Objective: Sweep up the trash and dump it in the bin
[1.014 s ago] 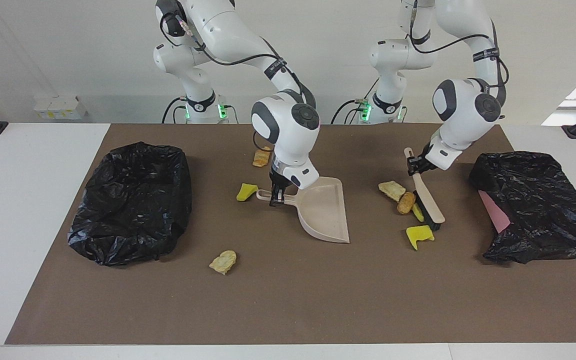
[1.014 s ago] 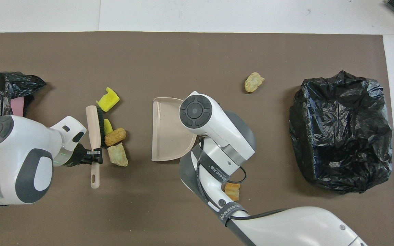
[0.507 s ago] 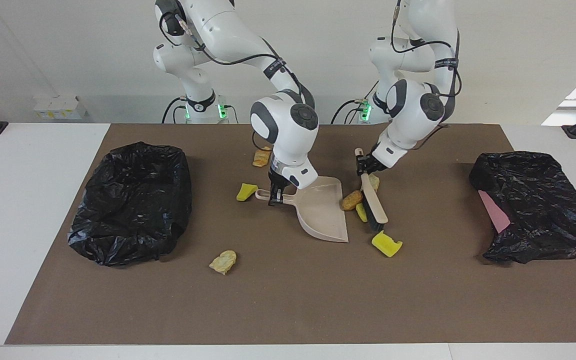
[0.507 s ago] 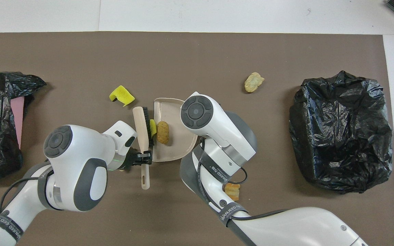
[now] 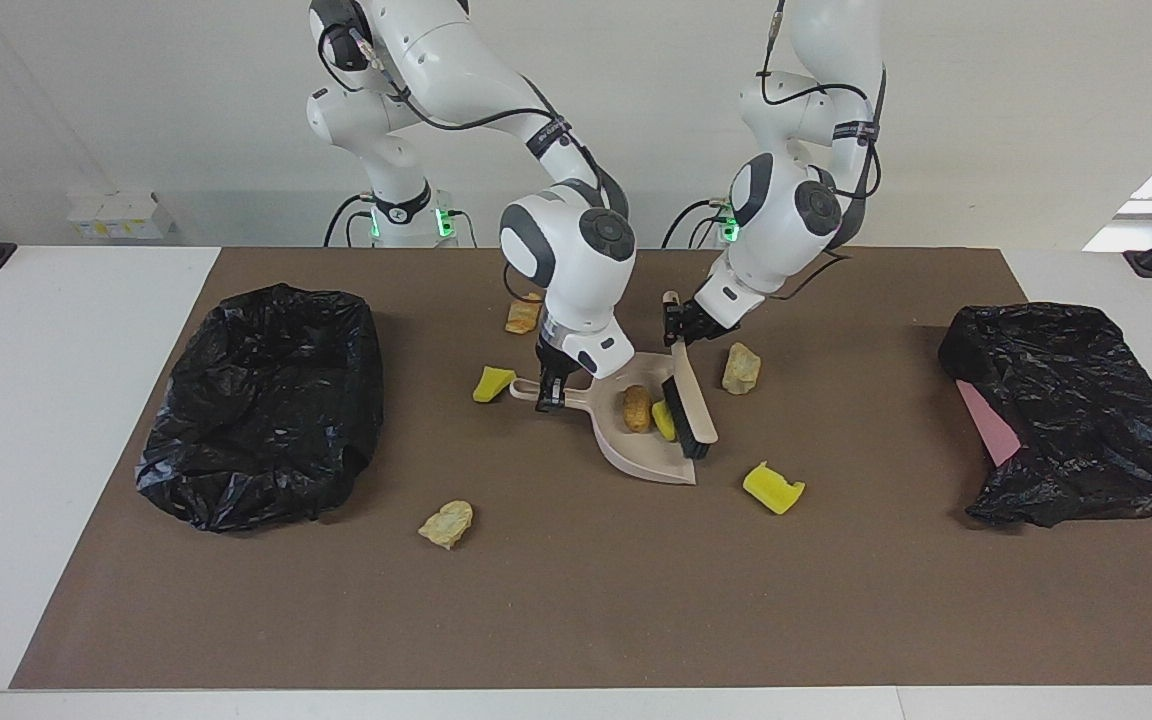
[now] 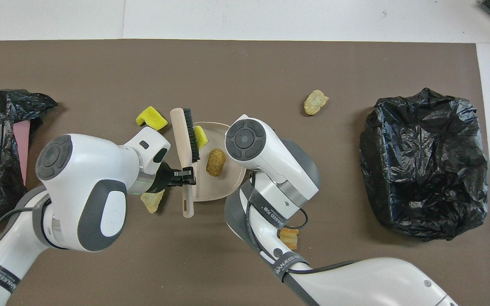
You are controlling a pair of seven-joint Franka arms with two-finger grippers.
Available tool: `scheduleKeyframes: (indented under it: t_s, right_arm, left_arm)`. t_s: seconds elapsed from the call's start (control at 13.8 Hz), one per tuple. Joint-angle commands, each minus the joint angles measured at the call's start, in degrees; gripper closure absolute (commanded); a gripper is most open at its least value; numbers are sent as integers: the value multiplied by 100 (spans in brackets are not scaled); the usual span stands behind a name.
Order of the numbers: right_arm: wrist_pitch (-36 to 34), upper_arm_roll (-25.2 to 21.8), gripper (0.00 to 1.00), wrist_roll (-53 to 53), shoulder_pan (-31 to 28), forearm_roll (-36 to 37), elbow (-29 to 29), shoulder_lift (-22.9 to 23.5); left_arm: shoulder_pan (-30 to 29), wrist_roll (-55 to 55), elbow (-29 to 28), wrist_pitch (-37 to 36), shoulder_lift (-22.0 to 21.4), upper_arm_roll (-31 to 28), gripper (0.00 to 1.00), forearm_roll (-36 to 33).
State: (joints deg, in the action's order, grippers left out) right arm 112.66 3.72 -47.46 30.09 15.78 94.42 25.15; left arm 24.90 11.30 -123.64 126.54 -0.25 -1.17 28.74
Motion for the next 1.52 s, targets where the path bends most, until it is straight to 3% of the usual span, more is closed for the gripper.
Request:
scheduleKeyframes:
  t_s: [0.0, 0.22, 0.58, 1.01, 1.3, 1.45]
  right_arm:
    - [90, 41, 100, -70, -73, 101, 269, -186]
    - [90, 41, 100, -70, -73, 101, 305, -212]
    - [90, 41, 100, -70, -82, 92, 322, -221]
    - [99, 41, 100, -62, -82, 92, 322, -221]
    - [99, 41, 100, -62, -82, 92, 322, -221]
    - [99, 41, 100, -62, -82, 83, 322, -221]
  left_arm:
    - [-510, -84, 120, -138, 33, 3, 100, -113]
    - [-758, -155, 191, 203, 384, 12, 100, -114]
    - [-1345, -770, 349, 248, 525, -6, 100, -402]
    - [-1558, -753, 1684, -357, 1588, -6, 100, -1703]
    - [-1374, -814, 1589, -603, 1634, 55, 100, -1934]
    - [-1137, -867, 1545, -1059, 1555, 73, 100, -1907]
